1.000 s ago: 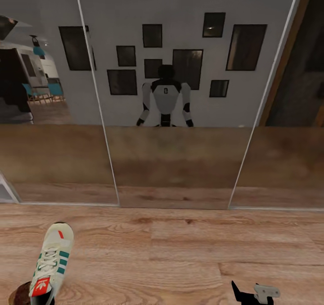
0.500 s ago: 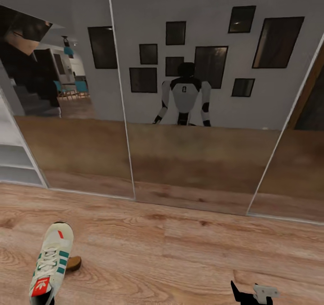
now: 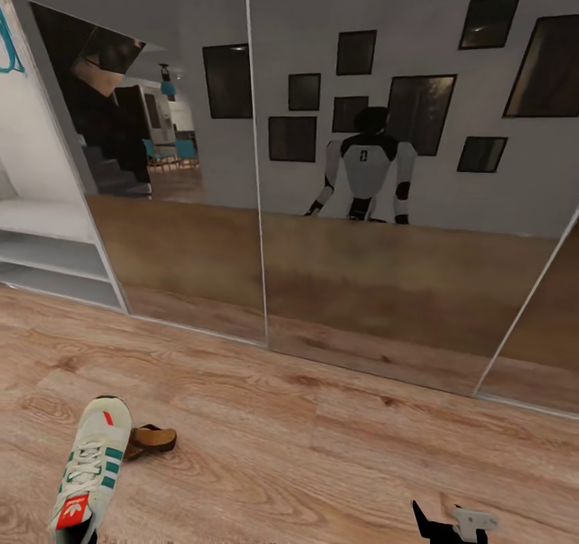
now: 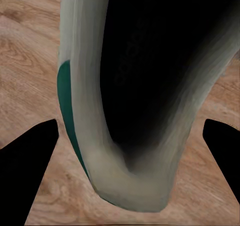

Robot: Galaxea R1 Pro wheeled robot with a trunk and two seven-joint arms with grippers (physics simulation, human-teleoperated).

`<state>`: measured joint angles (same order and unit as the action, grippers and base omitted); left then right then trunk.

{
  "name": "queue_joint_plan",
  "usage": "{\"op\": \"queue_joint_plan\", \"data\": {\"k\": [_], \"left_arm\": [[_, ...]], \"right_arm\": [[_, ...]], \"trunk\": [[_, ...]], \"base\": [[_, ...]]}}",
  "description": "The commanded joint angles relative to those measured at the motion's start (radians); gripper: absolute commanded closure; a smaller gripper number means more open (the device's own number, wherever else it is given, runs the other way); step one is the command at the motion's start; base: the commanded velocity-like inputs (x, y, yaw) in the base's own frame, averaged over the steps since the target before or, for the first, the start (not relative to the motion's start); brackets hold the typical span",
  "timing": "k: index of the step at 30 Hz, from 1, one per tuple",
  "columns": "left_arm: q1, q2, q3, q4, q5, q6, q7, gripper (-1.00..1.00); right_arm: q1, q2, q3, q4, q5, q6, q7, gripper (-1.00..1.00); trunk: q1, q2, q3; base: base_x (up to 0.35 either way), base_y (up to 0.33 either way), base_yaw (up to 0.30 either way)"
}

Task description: Pick up the two gym shoes and the two sandals from the corridor floor and place them onto the hallstand (shoe rack) in the corridor, making sure they are on the rack and not on the floor. Arrange them so the two gym shoes are next to each other and the two sandals are next to each other.

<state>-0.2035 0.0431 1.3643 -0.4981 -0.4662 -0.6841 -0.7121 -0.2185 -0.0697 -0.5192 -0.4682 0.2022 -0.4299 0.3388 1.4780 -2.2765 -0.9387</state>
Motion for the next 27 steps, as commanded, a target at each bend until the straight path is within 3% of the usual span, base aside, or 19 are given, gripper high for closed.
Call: {"op": "queue_joint_plan", "data": {"k": [1,27], "left_arm": [[-0.002,0.0,0.009,0.0,-0.003,-0.002,-0.009,1.0],[-0.001,0.0,0.009,0.0,-0.003,-0.002,-0.009,1.0]], "right_arm": [[-0.001,0.001,-0.008,0.0,0.009,-0.004,0.006,-1.0],[-0.001,0.001,-0.008,0.0,0.009,-0.004,0.006,-1.0]], "trunk": [[0.0,0.0,-0.002],[0.0,0.0,-0.024]], "base": [[-0.001,0.0,0.267],[0.0,0.0,0.267]]}}
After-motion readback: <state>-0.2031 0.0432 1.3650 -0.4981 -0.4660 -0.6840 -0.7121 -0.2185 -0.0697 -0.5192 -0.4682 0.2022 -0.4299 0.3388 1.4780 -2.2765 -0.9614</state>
